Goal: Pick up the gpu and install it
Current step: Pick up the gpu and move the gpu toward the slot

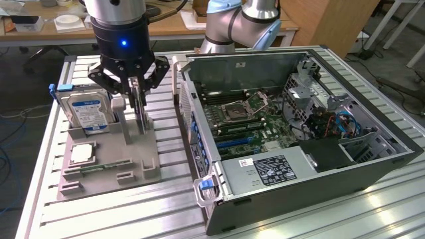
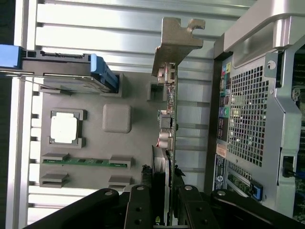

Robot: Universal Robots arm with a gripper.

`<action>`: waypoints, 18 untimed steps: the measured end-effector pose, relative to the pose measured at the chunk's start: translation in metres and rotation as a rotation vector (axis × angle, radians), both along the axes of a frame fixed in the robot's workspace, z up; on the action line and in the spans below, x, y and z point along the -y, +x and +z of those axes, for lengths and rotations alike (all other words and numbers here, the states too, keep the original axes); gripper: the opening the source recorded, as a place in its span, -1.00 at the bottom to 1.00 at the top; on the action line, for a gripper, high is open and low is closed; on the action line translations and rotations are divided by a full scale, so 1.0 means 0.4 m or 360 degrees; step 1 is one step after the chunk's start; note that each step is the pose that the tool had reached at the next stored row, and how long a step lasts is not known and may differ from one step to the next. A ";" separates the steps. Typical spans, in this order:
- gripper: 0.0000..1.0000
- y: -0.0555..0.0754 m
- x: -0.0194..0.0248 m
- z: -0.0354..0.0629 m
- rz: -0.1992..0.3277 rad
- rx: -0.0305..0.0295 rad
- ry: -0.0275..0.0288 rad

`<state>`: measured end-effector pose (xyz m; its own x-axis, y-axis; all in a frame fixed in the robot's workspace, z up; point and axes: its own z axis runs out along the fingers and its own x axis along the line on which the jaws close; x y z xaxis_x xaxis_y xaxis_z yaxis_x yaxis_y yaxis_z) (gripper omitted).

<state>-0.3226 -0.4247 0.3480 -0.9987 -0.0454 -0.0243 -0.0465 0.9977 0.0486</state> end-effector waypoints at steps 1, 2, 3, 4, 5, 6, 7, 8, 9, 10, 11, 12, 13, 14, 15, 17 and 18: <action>-0.47 0.000 0.000 0.001 0.0000 -0.00001 0.00000; -0.47 0.000 0.000 0.001 0.0000 0.00002 0.00002; -0.47 0.000 0.000 0.001 0.0000 0.00001 0.00001; -0.47 0.000 0.000 0.001 0.0000 0.00001 0.00001; -0.47 0.000 0.000 0.001 0.0000 0.00001 0.00001; -0.47 0.000 0.000 0.001 0.0000 0.00000 0.00001; -0.47 0.000 0.000 0.001 0.0000 0.00000 0.00000; -0.47 0.000 0.000 0.001 0.0000 0.00001 0.00000; -0.47 0.000 0.000 0.001 0.0000 0.00000 0.00001; -0.47 0.000 0.000 0.001 0.0000 0.00000 0.00000; -0.47 0.000 0.000 0.001 0.0000 0.00000 0.00000; -0.47 0.000 0.000 0.002 0.0000 -0.00002 -0.00001; -0.47 0.000 0.000 0.004 0.0000 -0.00004 -0.00003; -0.47 0.000 0.000 0.005 0.0000 -0.00003 -0.00002; -0.47 0.000 0.000 0.007 0.0000 0.00001 0.00000; -0.47 0.000 0.000 0.011 0.0000 0.00000 0.00000; -0.47 0.000 0.000 0.013 0.0000 0.00000 0.00000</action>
<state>-0.3226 -0.4247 0.3533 -0.9987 -0.0454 -0.0243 -0.0465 0.9977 0.0486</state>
